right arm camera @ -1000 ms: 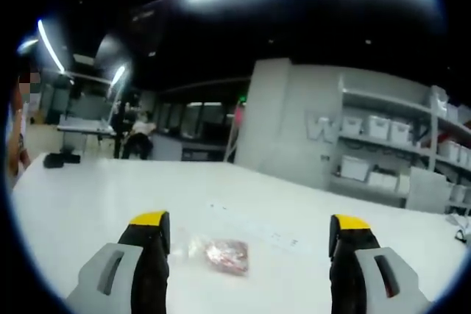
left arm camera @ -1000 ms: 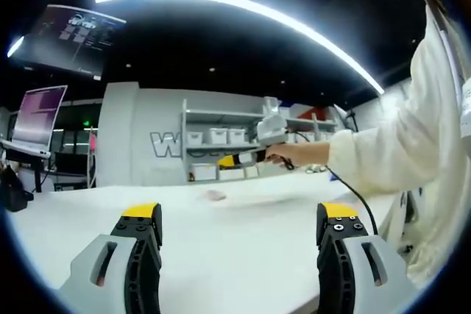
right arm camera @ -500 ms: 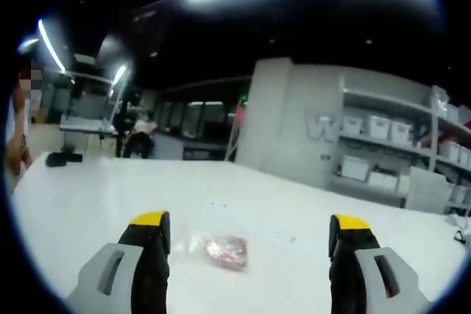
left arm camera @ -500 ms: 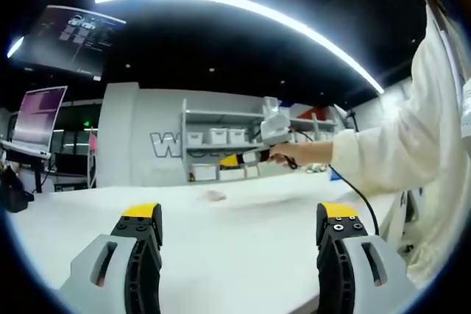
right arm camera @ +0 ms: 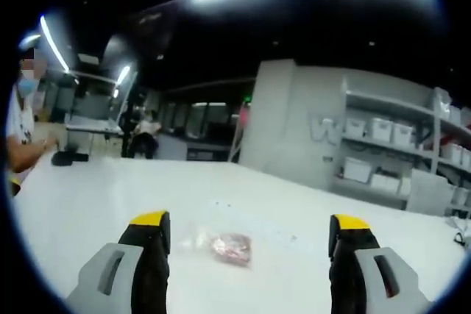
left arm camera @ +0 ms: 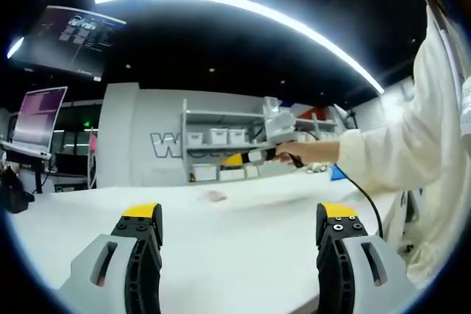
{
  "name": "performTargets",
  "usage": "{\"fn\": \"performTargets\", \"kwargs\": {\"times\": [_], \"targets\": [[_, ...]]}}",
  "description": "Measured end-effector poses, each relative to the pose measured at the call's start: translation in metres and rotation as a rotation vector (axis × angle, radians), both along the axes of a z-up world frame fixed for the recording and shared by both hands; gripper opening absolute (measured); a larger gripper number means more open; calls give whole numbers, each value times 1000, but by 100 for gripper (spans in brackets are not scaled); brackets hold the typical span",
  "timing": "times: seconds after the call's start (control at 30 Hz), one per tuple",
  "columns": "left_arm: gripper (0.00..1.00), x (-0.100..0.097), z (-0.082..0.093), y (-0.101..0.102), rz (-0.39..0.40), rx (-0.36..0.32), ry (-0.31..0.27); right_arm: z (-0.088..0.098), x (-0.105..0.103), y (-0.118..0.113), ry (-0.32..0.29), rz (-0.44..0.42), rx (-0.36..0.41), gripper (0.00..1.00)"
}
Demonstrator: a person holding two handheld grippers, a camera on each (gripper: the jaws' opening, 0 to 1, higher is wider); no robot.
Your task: Open the resealable bag by pulling the two sides of the seal apart until the entire bag opening is separated and visibly accessible.
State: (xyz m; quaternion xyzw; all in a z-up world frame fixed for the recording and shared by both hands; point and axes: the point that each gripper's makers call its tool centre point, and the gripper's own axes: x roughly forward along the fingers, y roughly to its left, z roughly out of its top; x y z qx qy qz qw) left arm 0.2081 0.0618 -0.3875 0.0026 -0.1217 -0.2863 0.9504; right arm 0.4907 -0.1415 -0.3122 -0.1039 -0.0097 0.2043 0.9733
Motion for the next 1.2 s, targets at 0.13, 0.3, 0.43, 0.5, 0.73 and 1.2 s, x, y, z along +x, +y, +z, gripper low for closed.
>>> {"fn": "performTargets", "kwargs": {"times": [0.13, 0.3, 0.43, 0.5, 0.73, 1.2], "targets": [[85, 0, 0, -1, -1, 1, 0, 1, -5, -1, -5, 5, -2, 90], [85, -1, 0, -1, -2, 1, -2, 1, -12, -2, -6, 13, 5, 89], [85, -1, 0, 0, -1, -1, -1, 1, -17, -4, -11, 15, 8, 89], [85, -1, 0, -1, -2, -1, 0, 0, -19, -5, -10, 14, 4, 89], [85, -1, 0, 0, 0, 1, -1, -1, -30, -10, -14, 13, 21, 89], [85, -2, 1, -1, -2, 3, -3, -3, -52, -17, -26, 17, 41, 87]]}}
